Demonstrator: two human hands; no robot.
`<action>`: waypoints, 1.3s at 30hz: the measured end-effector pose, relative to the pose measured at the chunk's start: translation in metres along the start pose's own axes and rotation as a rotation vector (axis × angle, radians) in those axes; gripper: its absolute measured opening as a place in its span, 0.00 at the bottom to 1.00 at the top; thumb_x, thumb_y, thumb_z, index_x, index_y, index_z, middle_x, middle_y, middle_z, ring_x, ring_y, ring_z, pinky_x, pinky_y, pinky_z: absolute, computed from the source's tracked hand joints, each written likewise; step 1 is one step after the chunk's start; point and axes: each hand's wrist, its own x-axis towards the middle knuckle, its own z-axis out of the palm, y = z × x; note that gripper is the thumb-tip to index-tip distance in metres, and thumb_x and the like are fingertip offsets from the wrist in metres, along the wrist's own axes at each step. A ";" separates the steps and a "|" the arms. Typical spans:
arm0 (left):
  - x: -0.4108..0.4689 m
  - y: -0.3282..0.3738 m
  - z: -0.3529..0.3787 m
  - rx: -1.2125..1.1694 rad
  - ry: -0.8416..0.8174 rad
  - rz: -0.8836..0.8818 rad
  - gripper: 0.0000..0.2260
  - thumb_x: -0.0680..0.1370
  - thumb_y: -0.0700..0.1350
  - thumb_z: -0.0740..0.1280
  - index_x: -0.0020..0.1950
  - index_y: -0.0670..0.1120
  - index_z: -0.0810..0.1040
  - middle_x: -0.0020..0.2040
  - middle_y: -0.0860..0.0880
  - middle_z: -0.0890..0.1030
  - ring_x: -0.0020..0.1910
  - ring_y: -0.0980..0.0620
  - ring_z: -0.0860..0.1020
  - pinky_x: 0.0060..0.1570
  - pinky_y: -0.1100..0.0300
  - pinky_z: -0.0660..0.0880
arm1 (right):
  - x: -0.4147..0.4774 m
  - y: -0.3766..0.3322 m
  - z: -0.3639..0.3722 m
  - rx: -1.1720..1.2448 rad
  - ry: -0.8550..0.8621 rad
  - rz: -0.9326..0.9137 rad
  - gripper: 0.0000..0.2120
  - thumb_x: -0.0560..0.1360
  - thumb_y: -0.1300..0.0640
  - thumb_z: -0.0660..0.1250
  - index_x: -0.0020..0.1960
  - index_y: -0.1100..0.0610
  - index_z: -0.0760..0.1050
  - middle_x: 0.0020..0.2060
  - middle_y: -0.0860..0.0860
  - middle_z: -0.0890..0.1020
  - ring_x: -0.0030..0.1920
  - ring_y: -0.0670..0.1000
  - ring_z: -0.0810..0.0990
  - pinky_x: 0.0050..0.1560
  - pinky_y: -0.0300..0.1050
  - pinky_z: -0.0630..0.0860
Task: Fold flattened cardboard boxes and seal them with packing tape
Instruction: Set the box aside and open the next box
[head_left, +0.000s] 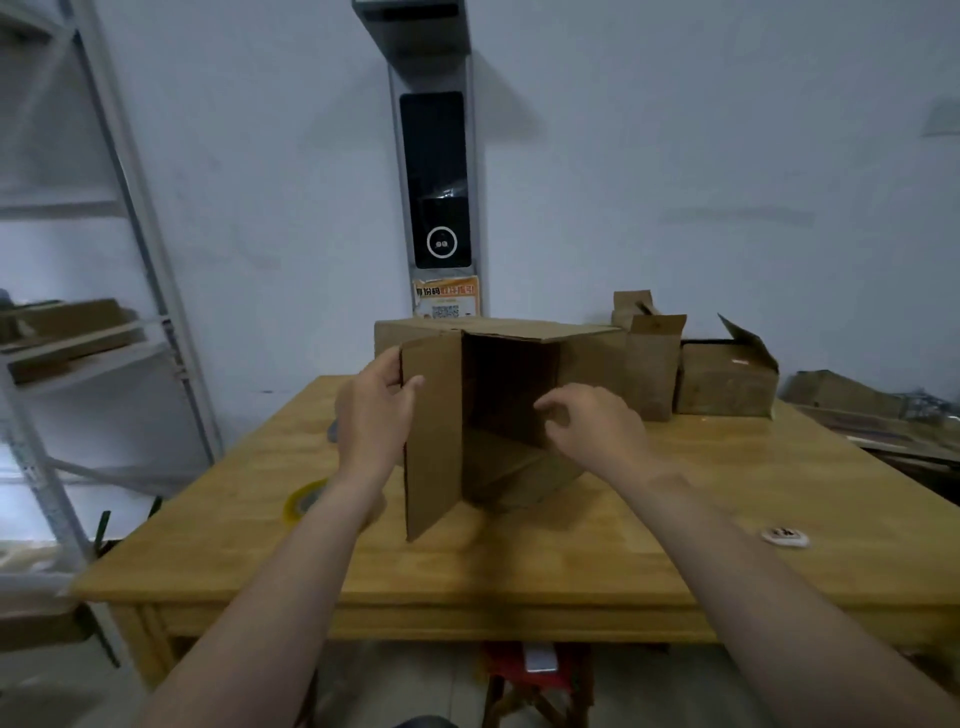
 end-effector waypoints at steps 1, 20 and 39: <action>0.004 0.001 0.000 0.010 0.018 -0.022 0.17 0.79 0.45 0.73 0.67 0.53 0.77 0.54 0.53 0.86 0.48 0.60 0.82 0.45 0.57 0.82 | 0.002 0.002 0.006 -0.001 -0.025 0.007 0.17 0.79 0.54 0.68 0.67 0.43 0.76 0.66 0.44 0.77 0.66 0.50 0.75 0.58 0.48 0.79; 0.061 -0.033 0.016 0.009 0.205 -0.023 0.13 0.79 0.45 0.73 0.60 0.55 0.72 0.52 0.49 0.85 0.40 0.52 0.83 0.41 0.49 0.82 | 0.041 0.019 0.090 0.004 0.005 -0.087 0.08 0.79 0.53 0.70 0.56 0.49 0.85 0.55 0.44 0.85 0.55 0.49 0.82 0.53 0.44 0.73; 0.038 -0.082 0.004 0.389 -0.269 0.006 0.30 0.70 0.78 0.54 0.53 0.60 0.83 0.55 0.61 0.81 0.60 0.57 0.76 0.76 0.32 0.52 | 0.091 0.012 0.013 0.129 0.264 -0.038 0.07 0.79 0.61 0.70 0.54 0.54 0.85 0.64 0.50 0.81 0.64 0.50 0.78 0.58 0.25 0.58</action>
